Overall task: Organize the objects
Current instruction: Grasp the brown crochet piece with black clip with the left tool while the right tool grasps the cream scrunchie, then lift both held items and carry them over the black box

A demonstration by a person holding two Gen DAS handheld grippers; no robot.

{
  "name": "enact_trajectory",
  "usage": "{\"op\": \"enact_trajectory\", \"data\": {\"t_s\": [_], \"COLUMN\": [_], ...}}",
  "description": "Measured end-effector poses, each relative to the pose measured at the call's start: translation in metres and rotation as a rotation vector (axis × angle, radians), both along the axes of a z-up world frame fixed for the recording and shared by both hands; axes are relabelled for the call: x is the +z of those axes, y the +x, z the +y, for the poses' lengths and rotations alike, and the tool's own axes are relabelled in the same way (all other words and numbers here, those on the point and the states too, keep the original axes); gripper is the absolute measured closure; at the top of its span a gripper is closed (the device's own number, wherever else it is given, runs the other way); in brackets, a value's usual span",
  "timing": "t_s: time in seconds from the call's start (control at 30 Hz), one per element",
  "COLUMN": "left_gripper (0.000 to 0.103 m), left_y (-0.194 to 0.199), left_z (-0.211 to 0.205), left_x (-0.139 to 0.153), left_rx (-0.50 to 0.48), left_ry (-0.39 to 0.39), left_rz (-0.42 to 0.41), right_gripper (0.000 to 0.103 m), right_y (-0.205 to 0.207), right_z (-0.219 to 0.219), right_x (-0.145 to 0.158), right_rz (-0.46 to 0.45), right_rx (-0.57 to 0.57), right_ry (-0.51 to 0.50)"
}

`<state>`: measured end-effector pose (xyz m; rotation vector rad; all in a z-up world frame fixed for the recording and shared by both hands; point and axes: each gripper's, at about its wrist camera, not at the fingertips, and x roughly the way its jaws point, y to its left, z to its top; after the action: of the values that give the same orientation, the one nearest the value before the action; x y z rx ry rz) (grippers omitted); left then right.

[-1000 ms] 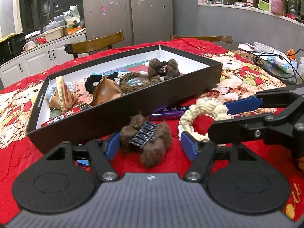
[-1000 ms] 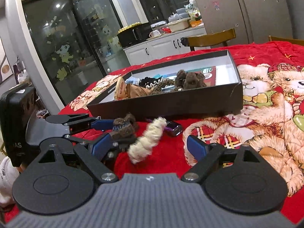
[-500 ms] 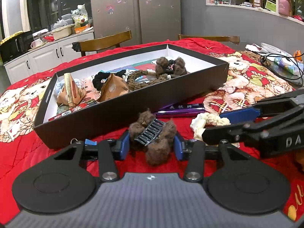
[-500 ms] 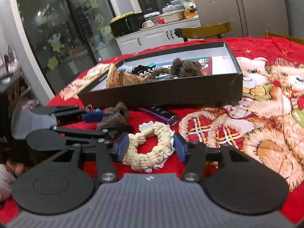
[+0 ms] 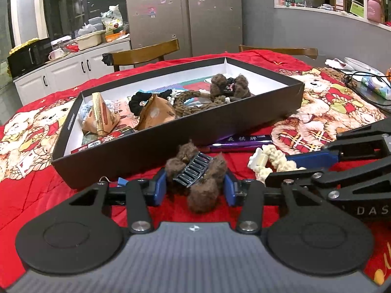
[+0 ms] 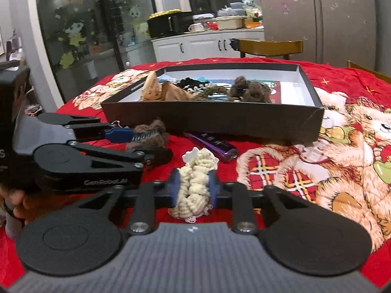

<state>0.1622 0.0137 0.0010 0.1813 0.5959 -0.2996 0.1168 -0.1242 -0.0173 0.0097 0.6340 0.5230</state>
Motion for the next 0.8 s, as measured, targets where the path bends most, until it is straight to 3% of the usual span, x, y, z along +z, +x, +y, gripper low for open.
{"op": "enact_trajectory", "data": {"t_s": [0.5,0.8], "left_gripper": [0.051,0.052], "left_y": [0.0,-0.013], "left_z": [0.002,0.005], "left_x": [0.0,0.006], "left_rx": [0.051,0.094], "left_ry": [0.006,0.006], "left_rz": [-0.01,-0.075], "right_gripper": [0.089,0.089], "right_y": [0.0,-0.003], "right_z": [-0.018,-0.022], "right_x": [0.003,0.006], "right_rz": [-0.003,-0.033], "right_rx": [-0.018,-0.011], "right_ry": [0.125,0.159]}}
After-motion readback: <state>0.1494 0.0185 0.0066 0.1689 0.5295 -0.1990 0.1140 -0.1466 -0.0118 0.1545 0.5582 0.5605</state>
